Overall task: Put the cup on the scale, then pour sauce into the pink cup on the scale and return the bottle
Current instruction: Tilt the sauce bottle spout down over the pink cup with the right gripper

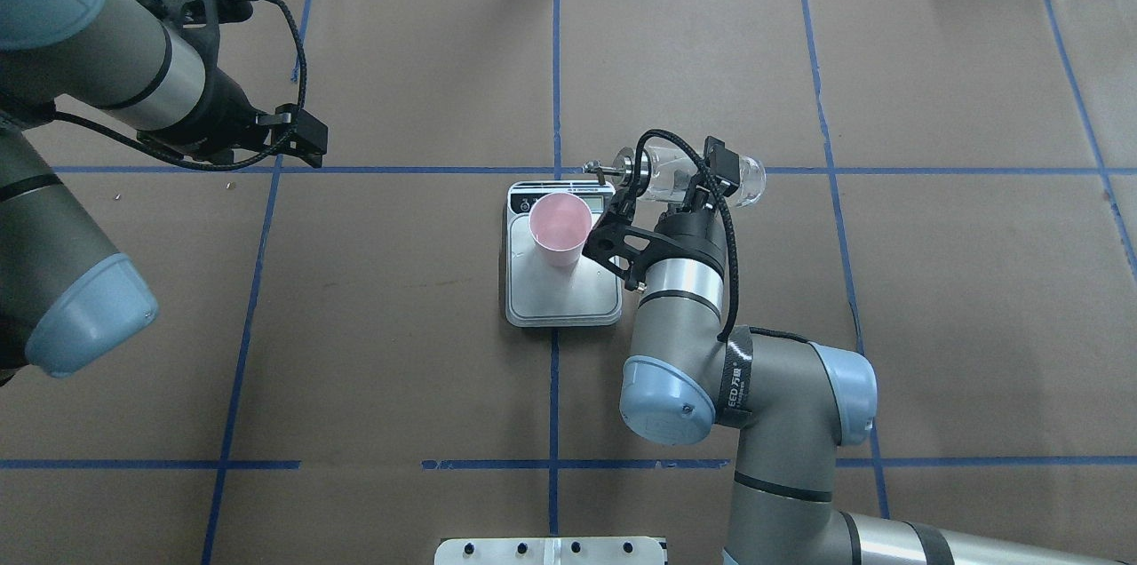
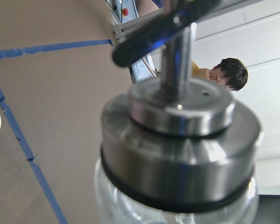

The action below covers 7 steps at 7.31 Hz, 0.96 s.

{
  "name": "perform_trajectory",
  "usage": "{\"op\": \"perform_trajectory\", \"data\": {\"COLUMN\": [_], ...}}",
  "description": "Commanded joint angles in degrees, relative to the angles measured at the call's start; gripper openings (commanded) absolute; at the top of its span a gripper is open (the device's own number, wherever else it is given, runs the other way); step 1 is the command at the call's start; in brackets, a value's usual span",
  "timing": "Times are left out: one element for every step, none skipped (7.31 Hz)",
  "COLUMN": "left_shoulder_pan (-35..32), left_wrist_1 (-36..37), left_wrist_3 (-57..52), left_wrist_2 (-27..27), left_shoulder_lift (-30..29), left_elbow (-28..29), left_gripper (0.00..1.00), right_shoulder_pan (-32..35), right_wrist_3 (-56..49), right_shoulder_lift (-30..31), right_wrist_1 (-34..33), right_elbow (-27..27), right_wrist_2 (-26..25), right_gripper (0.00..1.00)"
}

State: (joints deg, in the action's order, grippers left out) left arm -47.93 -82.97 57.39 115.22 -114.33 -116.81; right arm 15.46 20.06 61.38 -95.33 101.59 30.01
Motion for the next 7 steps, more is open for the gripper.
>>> {"op": "perform_trajectory", "data": {"left_shoulder_pan": [0.0,0.0,0.0,0.0,0.0,0.0,0.0], "left_wrist_1": [0.0,0.0,0.0,0.0,0.0,0.0,-0.1], "left_wrist_3": [0.0,0.0,0.0,0.0,0.0,0.0,0.0], "left_wrist_2": [0.0,0.0,0.0,0.0,0.0,0.0,0.0], "left_shoulder_lift": [0.0,0.0,0.1,0.0,0.1,0.1,0.1], "left_elbow": [0.0,0.0,0.0,0.1,0.1,0.1,0.1], "left_gripper": [1.00,1.00,1.00,1.00,1.00,1.00,1.00], "right_shoulder_pan": [0.0,0.0,0.0,0.0,-0.1,0.0,0.0], "right_wrist_3": [-4.6,-9.0,-13.0,-13.5,-16.1,-19.0,-21.8], "right_shoulder_lift": [0.0,0.0,-0.2,-0.1,-0.2,-0.6,-1.0], "right_wrist_1": [-0.1,-0.3,-0.3,-0.4,-0.4,-0.4,-0.4], "right_elbow": [-1.2,-1.8,-1.9,-2.3,-2.8,-2.8,-2.9], "right_wrist_2": [-1.9,-3.0,-4.1,-4.6,-5.5,-6.3,-7.2], "right_gripper": [0.00,0.00,0.00,0.00,0.00,0.00,0.00]}}
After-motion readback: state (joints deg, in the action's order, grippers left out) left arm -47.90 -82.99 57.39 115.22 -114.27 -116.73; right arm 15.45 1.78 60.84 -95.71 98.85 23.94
